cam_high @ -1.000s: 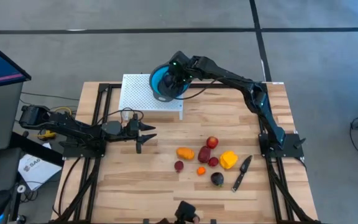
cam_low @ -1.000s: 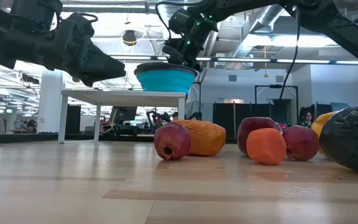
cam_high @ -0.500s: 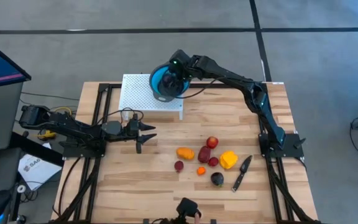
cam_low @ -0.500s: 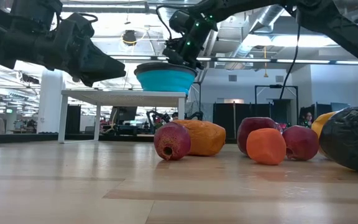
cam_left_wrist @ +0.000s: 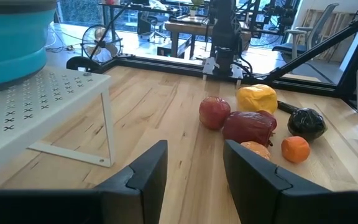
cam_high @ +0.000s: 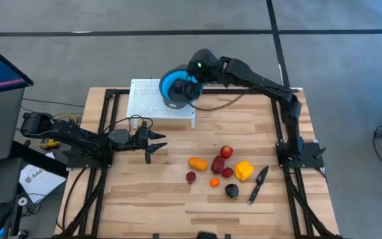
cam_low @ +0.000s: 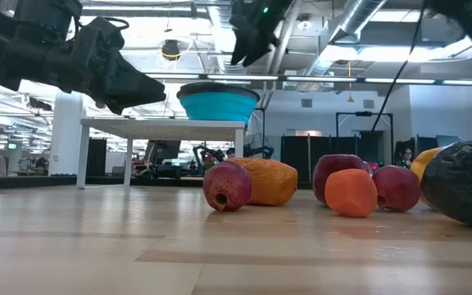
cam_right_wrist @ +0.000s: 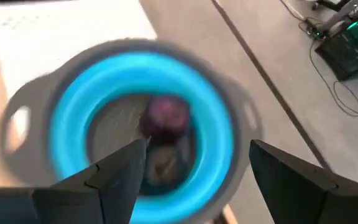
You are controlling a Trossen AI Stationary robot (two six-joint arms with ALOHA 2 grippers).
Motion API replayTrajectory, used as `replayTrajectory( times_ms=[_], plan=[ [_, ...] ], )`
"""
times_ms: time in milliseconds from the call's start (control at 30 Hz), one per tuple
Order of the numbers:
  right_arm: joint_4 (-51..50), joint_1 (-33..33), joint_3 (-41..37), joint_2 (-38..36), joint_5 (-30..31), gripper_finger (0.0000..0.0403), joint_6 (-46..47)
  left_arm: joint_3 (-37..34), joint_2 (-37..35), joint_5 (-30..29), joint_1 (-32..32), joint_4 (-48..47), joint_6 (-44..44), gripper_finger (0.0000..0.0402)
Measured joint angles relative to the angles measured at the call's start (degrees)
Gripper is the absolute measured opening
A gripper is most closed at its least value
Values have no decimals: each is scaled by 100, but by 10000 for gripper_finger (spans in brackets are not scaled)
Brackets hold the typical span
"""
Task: Pick & Place Fruit
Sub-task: Put the yellow mango into the blue strainer bowl
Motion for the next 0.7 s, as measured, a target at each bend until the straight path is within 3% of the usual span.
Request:
replayTrajectory(
  times_ms=[167,267,367,533,700],
  plan=[
    [107,590,-1757,-1051,799,282,310,0,0,2,0,0,0,149],
    [407,1005,-3013,-1927,1145,282,924,0,0,40,0,0,172,149],
    [881,1520,-4331,-2740,1377,282,1784,-1,12,435,-4,200,549,149],
    [2193,2599,-6477,-3925,1928,282,3245,485,352,842,-7,435,482,149],
    [4194,3561,-8198,-4470,2595,282,4130,1378,1440,1164,-89,389,822,155]
  ],
)
